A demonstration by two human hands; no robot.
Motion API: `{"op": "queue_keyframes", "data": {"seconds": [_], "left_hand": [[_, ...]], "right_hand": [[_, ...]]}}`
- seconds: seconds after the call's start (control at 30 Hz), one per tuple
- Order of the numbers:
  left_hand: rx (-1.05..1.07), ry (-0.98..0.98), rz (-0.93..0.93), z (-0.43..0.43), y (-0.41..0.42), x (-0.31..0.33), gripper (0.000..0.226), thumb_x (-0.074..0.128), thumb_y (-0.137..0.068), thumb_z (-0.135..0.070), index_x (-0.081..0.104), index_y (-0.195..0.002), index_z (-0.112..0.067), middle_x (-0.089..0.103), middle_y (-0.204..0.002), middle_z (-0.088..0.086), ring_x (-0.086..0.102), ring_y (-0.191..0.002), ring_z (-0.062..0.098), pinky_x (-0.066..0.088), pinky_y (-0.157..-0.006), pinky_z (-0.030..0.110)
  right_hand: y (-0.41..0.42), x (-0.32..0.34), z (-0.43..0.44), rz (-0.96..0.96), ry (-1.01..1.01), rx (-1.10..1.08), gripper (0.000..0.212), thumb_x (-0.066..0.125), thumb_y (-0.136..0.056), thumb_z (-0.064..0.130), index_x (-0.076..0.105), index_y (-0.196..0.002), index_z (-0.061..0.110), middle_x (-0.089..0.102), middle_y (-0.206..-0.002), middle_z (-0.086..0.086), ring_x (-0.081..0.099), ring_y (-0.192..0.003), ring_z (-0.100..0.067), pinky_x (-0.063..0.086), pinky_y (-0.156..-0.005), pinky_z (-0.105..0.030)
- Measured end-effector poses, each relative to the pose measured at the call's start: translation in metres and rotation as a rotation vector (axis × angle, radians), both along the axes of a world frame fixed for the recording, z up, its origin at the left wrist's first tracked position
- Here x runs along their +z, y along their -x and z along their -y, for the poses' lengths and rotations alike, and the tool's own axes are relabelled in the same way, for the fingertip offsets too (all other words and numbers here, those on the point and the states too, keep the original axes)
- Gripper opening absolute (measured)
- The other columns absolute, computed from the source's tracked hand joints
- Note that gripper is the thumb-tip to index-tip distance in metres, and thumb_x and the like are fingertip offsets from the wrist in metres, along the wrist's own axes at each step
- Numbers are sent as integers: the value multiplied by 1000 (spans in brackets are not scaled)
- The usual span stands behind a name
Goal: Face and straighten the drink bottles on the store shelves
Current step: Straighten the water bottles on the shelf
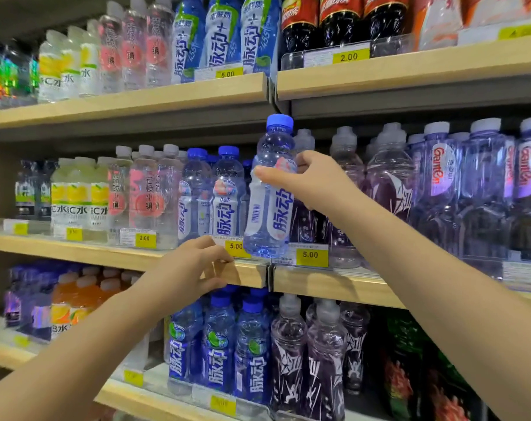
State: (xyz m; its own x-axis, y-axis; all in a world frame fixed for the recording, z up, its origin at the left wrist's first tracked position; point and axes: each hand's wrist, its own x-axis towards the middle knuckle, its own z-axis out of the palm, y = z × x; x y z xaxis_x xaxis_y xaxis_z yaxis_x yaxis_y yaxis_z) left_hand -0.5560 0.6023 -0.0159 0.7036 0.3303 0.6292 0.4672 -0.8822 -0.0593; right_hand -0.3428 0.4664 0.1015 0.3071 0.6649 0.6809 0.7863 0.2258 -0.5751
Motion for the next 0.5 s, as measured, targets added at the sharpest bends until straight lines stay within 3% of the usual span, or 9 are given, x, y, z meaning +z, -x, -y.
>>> {"op": "queue_keyframes", "data": {"seconds": [0.17,0.33,0.43,0.5], "left_hand": [[34,38,-10,-4,4,5,38,74,-84,-43,61,-118,-33,51,-111,-20,54,-95,2,49,-84,25],[17,48,-41,-10,8,7,39,74,-83,-45,61,-119,-35,50,-112,-22,54,-94,0,43,-81,17],[15,55,-43,-14,8,9,39,75,-82,-45,62,-118,-34,50,-111,-21,53,-95,1,43,-83,17],[23,56,-41,-16,8,9,40,75,-81,-47,62,-117,-34,50,-110,-22,53,-95,2,46,-83,21]], "right_hand": [[11,2,-12,-9,-46,-1,90,74,-63,83,56,-126,22,64,-120,6,65,-106,-14,59,-81,-38],[20,6,-15,16,-148,5,51,79,-69,73,44,-90,42,54,-97,27,57,-87,7,45,-64,-14],[23,6,-18,60,-168,-29,53,79,-71,71,46,-100,41,54,-94,28,54,-82,11,41,-63,-11],[24,5,-22,100,-168,-66,58,78,-74,71,47,-107,35,51,-93,27,54,-84,7,46,-71,-20]]}}
